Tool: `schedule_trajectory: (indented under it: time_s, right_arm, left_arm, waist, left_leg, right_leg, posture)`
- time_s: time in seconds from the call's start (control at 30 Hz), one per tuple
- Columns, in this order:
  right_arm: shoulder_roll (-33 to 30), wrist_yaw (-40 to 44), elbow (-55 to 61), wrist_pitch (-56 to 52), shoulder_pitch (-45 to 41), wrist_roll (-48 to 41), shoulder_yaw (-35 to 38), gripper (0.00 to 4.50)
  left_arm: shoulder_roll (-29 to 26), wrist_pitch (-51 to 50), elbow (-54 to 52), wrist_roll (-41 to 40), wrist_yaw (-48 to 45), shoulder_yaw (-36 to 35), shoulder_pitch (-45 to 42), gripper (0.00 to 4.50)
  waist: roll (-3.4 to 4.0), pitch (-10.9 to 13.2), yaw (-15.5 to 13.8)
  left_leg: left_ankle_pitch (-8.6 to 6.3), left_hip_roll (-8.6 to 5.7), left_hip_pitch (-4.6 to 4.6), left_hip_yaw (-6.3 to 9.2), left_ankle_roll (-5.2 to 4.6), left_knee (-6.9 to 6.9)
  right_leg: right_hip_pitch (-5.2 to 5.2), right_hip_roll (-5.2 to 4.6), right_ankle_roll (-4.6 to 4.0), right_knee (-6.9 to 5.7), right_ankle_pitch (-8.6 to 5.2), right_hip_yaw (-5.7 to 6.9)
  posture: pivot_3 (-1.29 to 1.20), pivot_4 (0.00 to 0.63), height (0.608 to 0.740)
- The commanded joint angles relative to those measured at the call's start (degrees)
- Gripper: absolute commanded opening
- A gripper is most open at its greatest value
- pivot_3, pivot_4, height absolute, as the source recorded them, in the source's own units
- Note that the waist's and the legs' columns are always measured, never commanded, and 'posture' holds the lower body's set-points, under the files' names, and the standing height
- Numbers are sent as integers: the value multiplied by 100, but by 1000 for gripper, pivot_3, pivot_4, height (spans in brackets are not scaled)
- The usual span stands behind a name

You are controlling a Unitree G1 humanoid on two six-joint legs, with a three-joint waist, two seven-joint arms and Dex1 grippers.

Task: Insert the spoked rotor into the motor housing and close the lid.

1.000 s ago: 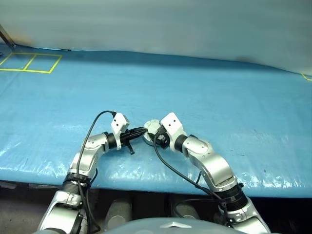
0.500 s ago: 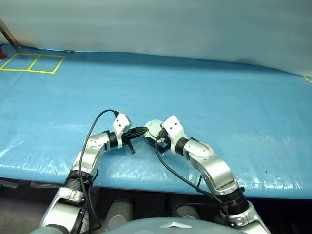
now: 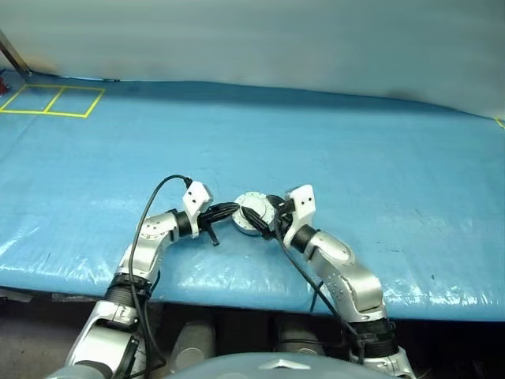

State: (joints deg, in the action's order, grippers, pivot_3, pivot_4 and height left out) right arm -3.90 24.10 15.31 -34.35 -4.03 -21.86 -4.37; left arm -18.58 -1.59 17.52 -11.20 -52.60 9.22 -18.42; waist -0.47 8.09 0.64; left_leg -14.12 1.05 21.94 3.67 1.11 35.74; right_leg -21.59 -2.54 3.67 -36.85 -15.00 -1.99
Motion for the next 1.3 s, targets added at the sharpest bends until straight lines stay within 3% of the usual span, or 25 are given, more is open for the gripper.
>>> schedule_trajectory:
  time_s: [0.03,0.1,0.37,1.0,1.1,1.3]
  right_arm:
    - [39,-13,321,-738,99,-978,603,4464]
    - [38,-67,286,-1243,159,-1545,949,4464]
    - [46,-192,135,-1999,469,-2479,1404,4464]
    - [638,-271,-553,-1782,138,-2677,1172,4464]
    - [656,-219,-544,-1716,172,-2715,1188,3866]
    - [624,-118,-470,-1659,256,-2735,1135,1882]
  left_arm:
    - [28,-36,99,179,-34,200,56,0]
    - [31,-21,116,187,-25,196,44,0]
    - [42,27,136,183,-15,196,61,0]
    - [15,3,97,246,74,118,58,0]
    - [7,5,93,271,55,130,80,0]
    - [-14,0,143,295,48,122,54,0]
  waist:
    - [2,1,0]
    - [2,2,0]
    - [11,8,6]
    - [12,8,71]
    - [15,10,76]
    - [20,13,80]
  left_leg:
    - [0,0,1,1,0,0]
    - [0,0,1,2,0,0]
    - [0,0,3,0,-1,1]
    - [0,3,2,-1,-1,14]
    - [0,4,2,-2,-2,20]
    - [0,3,9,-5,-2,17]
  right_leg:
    - [0,0,0,0,0,0]
    - [0,0,0,0,0,1]
    - [-2,1,0,-1,0,0]
    - [-1,5,6,-12,2,-1]
    - [-1,6,12,-14,4,-2]
    - [-11,6,9,-13,6,-8]
  posture:
    - [0,150,740]
    - [0,150,740]
    - [0,150,740]
    - [0,150,740]
    - [0,150,740]
    - [0,150,740]
